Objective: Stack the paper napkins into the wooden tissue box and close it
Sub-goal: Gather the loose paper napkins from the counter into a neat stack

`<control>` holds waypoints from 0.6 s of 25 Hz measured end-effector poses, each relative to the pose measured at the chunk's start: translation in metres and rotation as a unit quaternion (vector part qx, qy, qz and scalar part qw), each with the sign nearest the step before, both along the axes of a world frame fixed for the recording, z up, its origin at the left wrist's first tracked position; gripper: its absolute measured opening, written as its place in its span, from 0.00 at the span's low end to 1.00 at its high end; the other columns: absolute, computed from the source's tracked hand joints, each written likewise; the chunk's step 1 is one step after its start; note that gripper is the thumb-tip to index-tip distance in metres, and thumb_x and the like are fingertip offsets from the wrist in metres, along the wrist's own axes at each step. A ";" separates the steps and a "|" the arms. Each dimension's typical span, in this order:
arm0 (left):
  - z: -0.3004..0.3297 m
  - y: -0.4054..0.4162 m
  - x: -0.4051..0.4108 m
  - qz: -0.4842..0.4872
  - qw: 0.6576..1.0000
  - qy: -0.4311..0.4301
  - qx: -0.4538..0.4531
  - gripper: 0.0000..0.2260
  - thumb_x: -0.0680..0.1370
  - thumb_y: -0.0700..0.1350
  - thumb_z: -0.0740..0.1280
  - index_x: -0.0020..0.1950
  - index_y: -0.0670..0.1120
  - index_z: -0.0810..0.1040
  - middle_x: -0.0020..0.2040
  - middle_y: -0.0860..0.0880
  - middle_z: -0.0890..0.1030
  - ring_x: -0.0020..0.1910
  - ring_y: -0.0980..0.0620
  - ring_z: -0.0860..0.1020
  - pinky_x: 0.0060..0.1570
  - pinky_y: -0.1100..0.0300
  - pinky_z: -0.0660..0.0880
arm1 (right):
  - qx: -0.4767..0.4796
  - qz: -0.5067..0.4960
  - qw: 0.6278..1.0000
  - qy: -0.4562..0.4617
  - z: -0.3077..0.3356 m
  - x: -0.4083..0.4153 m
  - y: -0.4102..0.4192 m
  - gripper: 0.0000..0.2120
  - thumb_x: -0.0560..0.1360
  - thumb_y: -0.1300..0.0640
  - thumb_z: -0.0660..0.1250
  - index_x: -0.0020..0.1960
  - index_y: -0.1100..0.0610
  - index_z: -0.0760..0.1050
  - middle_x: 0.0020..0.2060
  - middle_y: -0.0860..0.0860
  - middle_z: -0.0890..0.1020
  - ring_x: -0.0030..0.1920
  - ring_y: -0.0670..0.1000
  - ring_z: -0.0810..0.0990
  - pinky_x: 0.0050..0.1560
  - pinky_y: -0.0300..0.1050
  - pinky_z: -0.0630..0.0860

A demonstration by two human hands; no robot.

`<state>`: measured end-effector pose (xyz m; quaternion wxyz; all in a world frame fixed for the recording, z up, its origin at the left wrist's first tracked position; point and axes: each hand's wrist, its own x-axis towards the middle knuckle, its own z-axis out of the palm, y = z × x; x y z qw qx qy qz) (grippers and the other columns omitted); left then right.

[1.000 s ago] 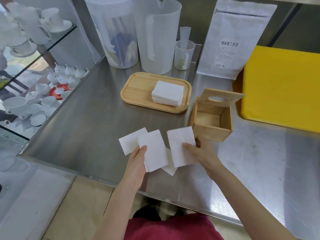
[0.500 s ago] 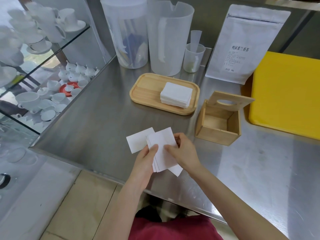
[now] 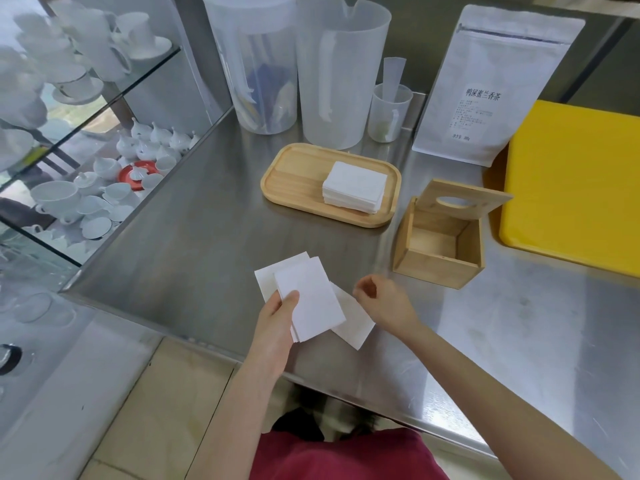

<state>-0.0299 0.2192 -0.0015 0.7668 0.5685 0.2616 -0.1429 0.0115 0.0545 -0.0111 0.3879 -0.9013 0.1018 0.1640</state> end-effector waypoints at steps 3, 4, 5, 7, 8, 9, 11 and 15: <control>0.000 0.003 -0.001 0.015 1.000 0.005 0.010 0.09 0.80 0.42 0.57 0.52 0.49 0.77 0.56 0.47 0.80 0.55 0.47 0.77 0.46 0.57 0.73 | -0.124 0.098 0.986 0.056 -0.014 0.003 -0.001 0.16 0.75 0.53 0.64 0.60 0.60 0.71 0.60 0.57 0.75 0.61 0.57 0.72 0.60 0.47 0.72; 0.000 0.004 -0.002 0.020 1.000 0.008 0.012 0.10 0.80 0.41 0.58 0.50 0.50 0.77 0.55 0.47 0.80 0.54 0.47 0.77 0.45 0.57 0.73 | -0.155 0.118 0.979 0.064 -0.015 0.003 0.001 0.18 0.75 0.52 0.64 0.61 0.59 0.70 0.61 0.57 0.72 0.63 0.57 0.70 0.62 0.48 0.71; 0.000 0.006 -0.002 0.023 1.000 0.009 0.012 0.10 0.80 0.41 0.58 0.49 0.51 0.77 0.54 0.47 0.80 0.54 0.47 0.78 0.45 0.57 0.73 | -0.179 0.130 0.973 0.064 -0.015 0.004 0.004 0.19 0.75 0.51 0.64 0.61 0.59 0.69 0.62 0.57 0.70 0.64 0.58 0.67 0.63 0.49 0.69; -0.001 0.009 -0.003 0.027 1.000 0.011 0.011 0.10 0.80 0.41 0.58 0.50 0.50 0.78 0.52 0.49 0.81 0.53 0.48 0.78 0.45 0.57 0.74 | -0.213 0.142 0.965 0.059 -0.015 0.004 0.009 0.19 0.75 0.51 0.63 0.62 0.59 0.68 0.62 0.57 0.69 0.64 0.58 0.66 0.63 0.48 0.68; -0.002 0.010 -0.003 0.028 0.999 0.013 0.011 0.10 0.80 0.42 0.57 0.53 0.49 0.78 0.52 0.49 0.81 0.53 0.48 0.78 0.45 0.57 0.74 | -0.221 0.142 0.963 0.059 -0.016 0.004 0.010 0.18 0.75 0.52 0.63 0.61 0.59 0.69 0.62 0.57 0.69 0.64 0.58 0.66 0.62 0.48 0.68; -0.003 0.011 -0.004 0.030 0.999 0.014 0.011 0.10 0.80 0.42 0.58 0.55 0.48 0.77 0.53 0.48 0.81 0.53 0.48 0.78 0.46 0.57 0.74 | -0.222 0.141 0.963 0.059 -0.017 0.004 0.011 0.17 0.75 0.53 0.63 0.61 0.59 0.69 0.62 0.57 0.70 0.63 0.58 0.67 0.60 0.47 0.69; -0.003 0.013 -0.004 0.031 0.999 0.015 0.010 0.09 0.80 0.42 0.58 0.54 0.48 0.77 0.52 0.48 0.81 0.53 0.48 0.78 0.46 0.57 0.74 | -0.186 0.130 0.972 0.065 -0.016 0.004 0.011 0.14 0.74 0.58 0.61 0.59 0.60 0.69 0.59 0.57 0.74 0.57 0.57 0.71 0.52 0.47 0.71; -0.002 0.013 0.000 0.049 0.999 0.017 0.013 0.09 0.80 0.41 0.58 0.47 0.50 0.76 0.47 0.50 0.81 0.46 0.51 0.79 0.42 0.58 0.73 | -0.040 0.067 0.996 0.043 0.002 0.008 0.008 0.12 0.74 0.61 0.62 0.57 0.61 0.72 0.46 0.51 0.75 0.50 0.54 0.75 0.45 0.41 0.67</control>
